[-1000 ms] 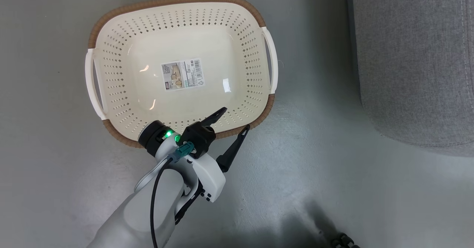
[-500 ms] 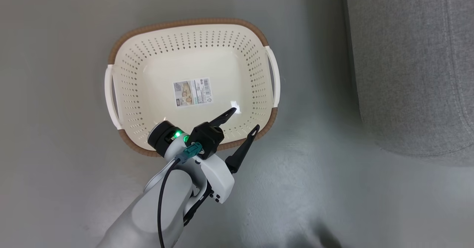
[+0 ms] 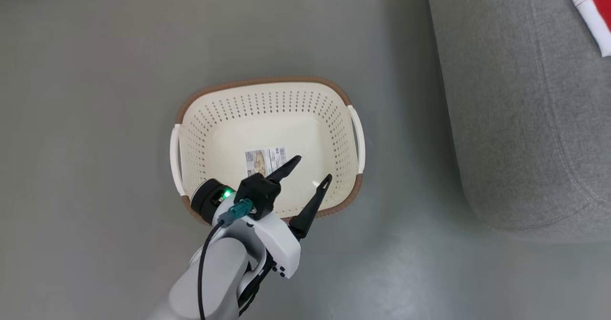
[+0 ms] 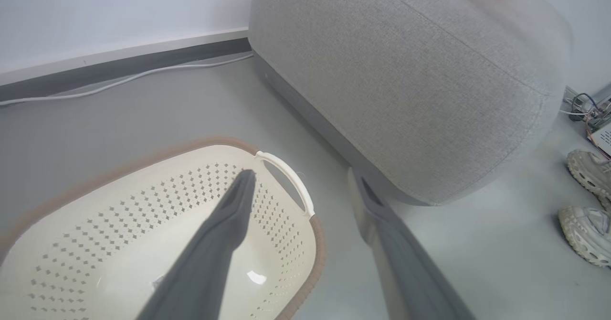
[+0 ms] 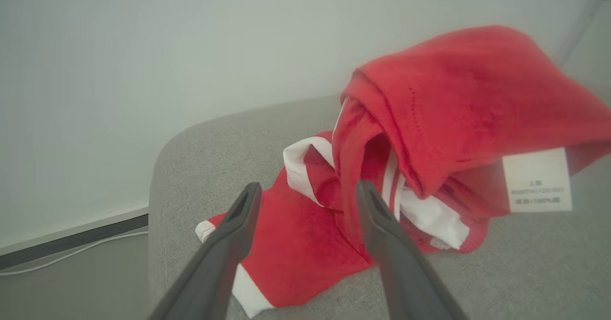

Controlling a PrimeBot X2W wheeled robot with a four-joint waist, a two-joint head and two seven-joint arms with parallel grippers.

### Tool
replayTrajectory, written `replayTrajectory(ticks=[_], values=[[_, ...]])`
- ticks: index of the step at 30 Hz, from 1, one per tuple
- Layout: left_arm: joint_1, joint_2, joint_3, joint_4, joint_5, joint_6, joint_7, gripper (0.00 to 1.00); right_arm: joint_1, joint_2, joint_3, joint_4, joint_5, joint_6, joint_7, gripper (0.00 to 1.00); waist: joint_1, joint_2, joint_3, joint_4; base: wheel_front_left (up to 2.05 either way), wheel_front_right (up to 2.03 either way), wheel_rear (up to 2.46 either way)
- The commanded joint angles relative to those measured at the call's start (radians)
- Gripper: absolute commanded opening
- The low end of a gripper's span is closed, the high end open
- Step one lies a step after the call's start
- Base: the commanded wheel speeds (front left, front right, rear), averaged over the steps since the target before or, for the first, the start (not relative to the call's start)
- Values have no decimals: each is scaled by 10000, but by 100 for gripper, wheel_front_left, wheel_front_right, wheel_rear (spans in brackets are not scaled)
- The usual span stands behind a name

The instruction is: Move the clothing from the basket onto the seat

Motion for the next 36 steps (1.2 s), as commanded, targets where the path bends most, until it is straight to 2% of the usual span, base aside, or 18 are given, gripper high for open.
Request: replayTrajectory(ticks=[1,12,21,32,36], values=[[211,47,394,-233,-75,-10,-91,100,391,-83,242,-350,190,12,-51,100,0,-1,-414,163,0,0,0],[1016,-15,1967,-437,-14,52,-91,100,1703,431,1897,-1255,1101,12,-51,100,0,-1,-1993,680,0,0,0],[1847,3,3315,-470,344,80,-91,100,2876,555,3368,-2336,2193,12,-51,100,0,-1,-3147,1086,0,0,0],[2795,57,5129,-885,733,148,-91,100,4402,831,5102,-3779,3569,12,-51,100,0,-1,-4407,1280,0,0,0],[3209,75,5796,-1176,870,197,-91,100,4838,842,5439,-4186,3519,12,-51,100,0,-1,-4751,1273,0,0,0]])
